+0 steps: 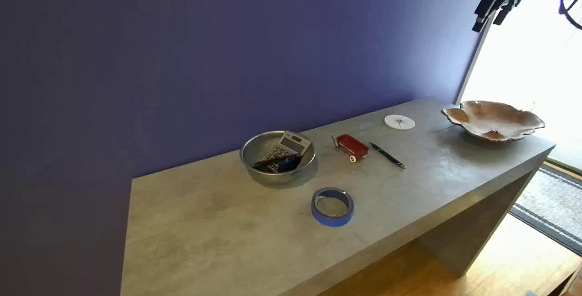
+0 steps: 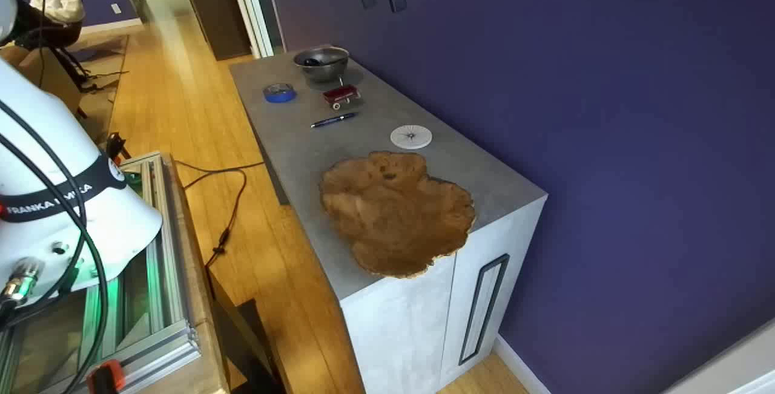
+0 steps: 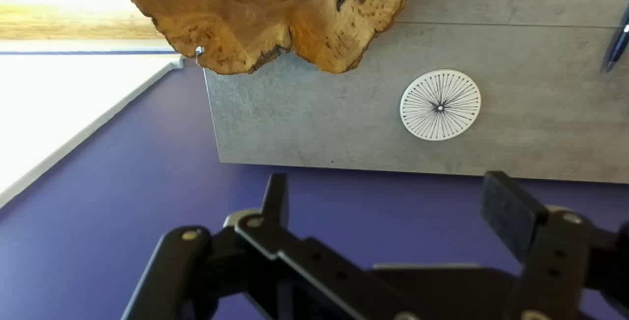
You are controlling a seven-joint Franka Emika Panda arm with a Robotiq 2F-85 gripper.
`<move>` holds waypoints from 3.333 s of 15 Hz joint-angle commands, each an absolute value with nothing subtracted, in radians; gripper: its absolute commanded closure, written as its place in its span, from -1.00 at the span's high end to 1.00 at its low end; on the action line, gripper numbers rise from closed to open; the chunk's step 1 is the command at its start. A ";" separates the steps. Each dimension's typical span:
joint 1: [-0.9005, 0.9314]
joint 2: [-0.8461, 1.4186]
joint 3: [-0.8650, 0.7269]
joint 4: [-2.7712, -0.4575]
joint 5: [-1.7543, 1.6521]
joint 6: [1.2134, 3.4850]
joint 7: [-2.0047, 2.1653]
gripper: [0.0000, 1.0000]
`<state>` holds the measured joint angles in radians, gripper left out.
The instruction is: Move the glasses from the silver bowl to the key bowl
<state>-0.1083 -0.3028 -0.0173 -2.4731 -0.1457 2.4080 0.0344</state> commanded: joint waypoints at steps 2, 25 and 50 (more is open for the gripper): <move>-0.101 -0.303 -0.025 -2.471 -0.148 2.405 0.036 1.00; 0.384 0.164 0.520 -1.980 -0.504 2.247 0.094 1.00; 0.550 0.812 0.378 -1.409 -0.201 2.340 -0.199 1.00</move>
<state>0.5315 0.8137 0.4016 -1.4157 -0.2249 2.3409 -0.1858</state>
